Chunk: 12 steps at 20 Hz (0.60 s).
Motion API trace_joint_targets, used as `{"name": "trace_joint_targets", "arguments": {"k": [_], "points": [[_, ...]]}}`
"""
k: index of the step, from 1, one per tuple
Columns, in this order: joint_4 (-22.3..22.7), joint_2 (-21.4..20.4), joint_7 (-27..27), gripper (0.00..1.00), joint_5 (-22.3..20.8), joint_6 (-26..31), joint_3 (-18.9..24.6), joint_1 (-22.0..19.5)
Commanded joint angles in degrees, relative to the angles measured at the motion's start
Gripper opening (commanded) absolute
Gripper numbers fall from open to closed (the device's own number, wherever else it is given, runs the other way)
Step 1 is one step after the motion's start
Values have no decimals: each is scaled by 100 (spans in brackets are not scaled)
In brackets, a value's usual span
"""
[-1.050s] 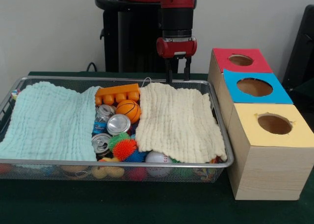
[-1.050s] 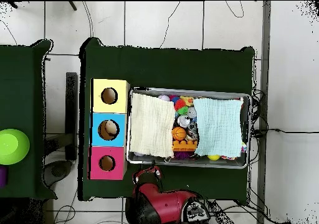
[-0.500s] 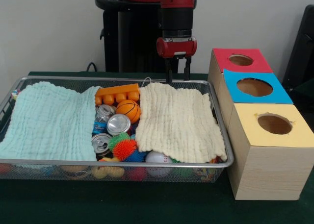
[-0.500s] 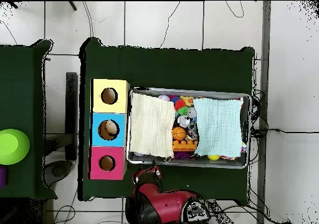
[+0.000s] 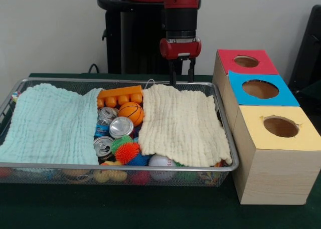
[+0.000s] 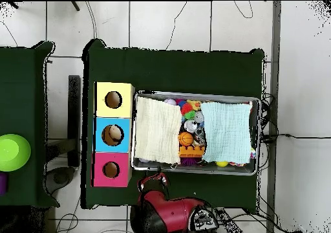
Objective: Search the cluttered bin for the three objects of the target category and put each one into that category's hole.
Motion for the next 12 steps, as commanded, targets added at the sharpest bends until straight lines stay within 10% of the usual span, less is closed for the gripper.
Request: {"name": "trace_joint_targets", "arguments": {"k": [1,12], "points": [[-1366,609,701,100,215,611,404,-326],[-1281,258,588,100,38,1048,583,-520]]}}
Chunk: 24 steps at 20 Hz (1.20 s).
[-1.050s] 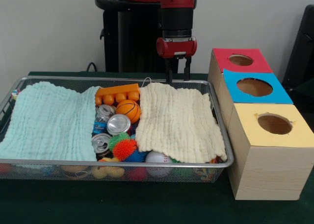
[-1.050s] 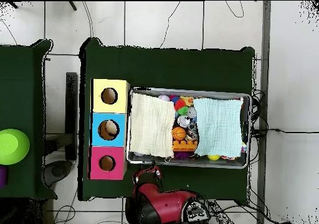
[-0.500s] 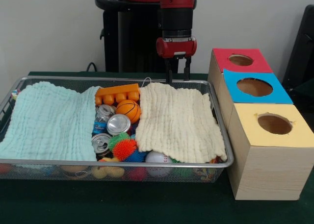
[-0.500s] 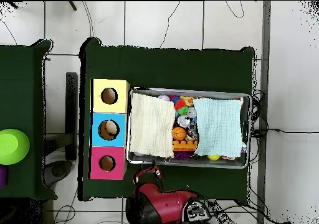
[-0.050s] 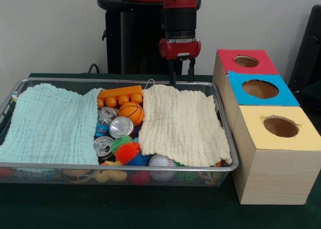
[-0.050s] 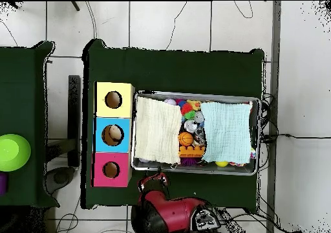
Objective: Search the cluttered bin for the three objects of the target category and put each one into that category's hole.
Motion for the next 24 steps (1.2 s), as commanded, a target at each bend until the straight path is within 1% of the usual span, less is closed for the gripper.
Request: {"name": "trace_joint_targets", "arguments": {"k": [1,6,16,19,21,24], "points": [[-1264,222,574,100,133,1097,542,-440],[-1220,33,521,100,76,1387,699,-560],[-1109,-502,406,100,124,2290,1234,-896],[-1075,-728,356,100,191,2668,1422,-1007],[-1087,-840,322,100,229,2887,1509,-1048],[-1137,-955,308,100,228,3062,1591,-1094]]}}
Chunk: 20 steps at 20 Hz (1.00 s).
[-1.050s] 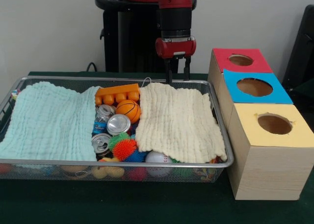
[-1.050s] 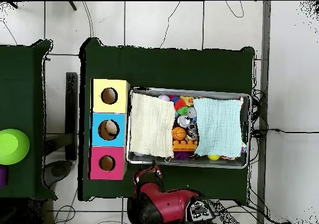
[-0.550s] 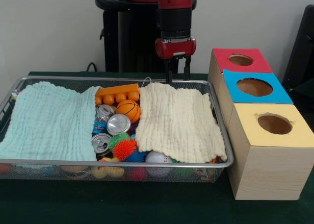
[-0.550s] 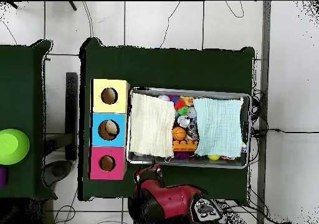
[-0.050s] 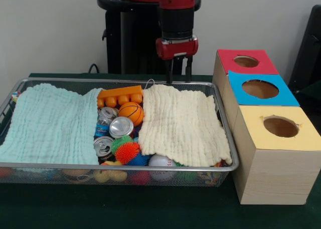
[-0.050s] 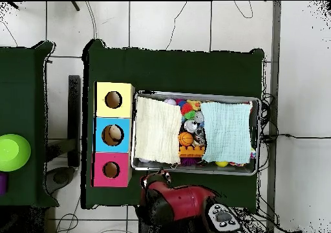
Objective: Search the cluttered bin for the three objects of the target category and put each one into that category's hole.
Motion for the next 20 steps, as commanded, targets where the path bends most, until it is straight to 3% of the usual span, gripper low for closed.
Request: {"name": "trace_joint_targets", "arguments": {"k": [1,8,20], "points": [[-1025,-402,305,100,287,1085,694,-294],[-1119,-661,284,100,205,1274,910,-394],[-1213,-754,654,100,-144,-30,966,-403]]}}
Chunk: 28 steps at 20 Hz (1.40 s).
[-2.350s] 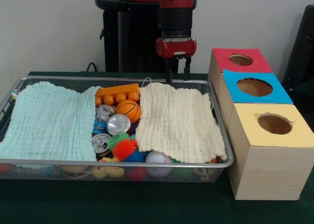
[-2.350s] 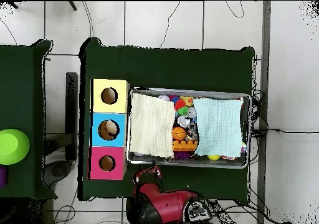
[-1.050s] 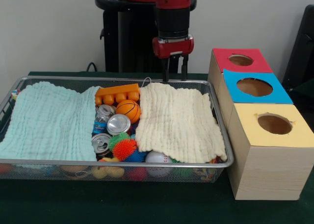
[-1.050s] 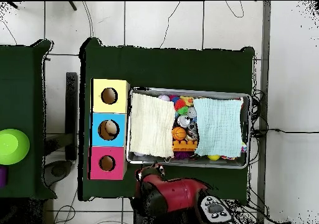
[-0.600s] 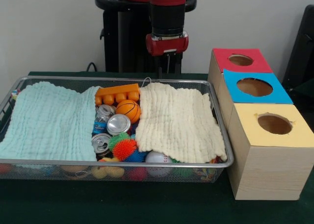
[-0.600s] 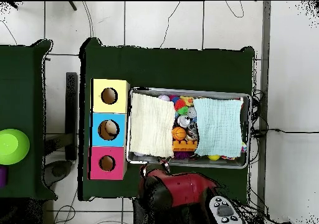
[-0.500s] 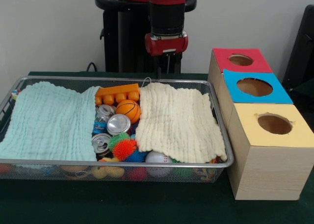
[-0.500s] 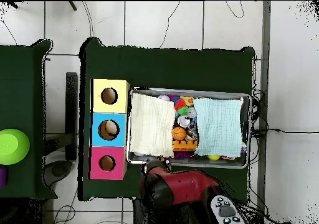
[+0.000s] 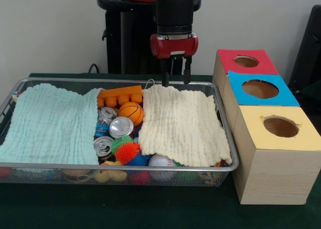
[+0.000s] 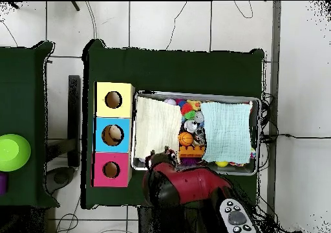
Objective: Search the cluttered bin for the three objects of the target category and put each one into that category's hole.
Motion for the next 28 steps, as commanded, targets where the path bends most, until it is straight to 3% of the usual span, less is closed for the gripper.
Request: {"name": "trace_joint_targets", "arguments": {"k": [1,5,9,17,21,28], "points": [[-711,-58,648,100,-169,-605,440,-130],[-931,452,561,100,-285,-904,-91,150],[-1096,1070,608,100,-118,-1909,-852,530],[-1256,2124,470,100,47,-2882,-1497,794],[-1192,2472,495,100,179,-3123,-1723,974],[-1315,2946,514,100,326,-2913,-1979,1194]]}}
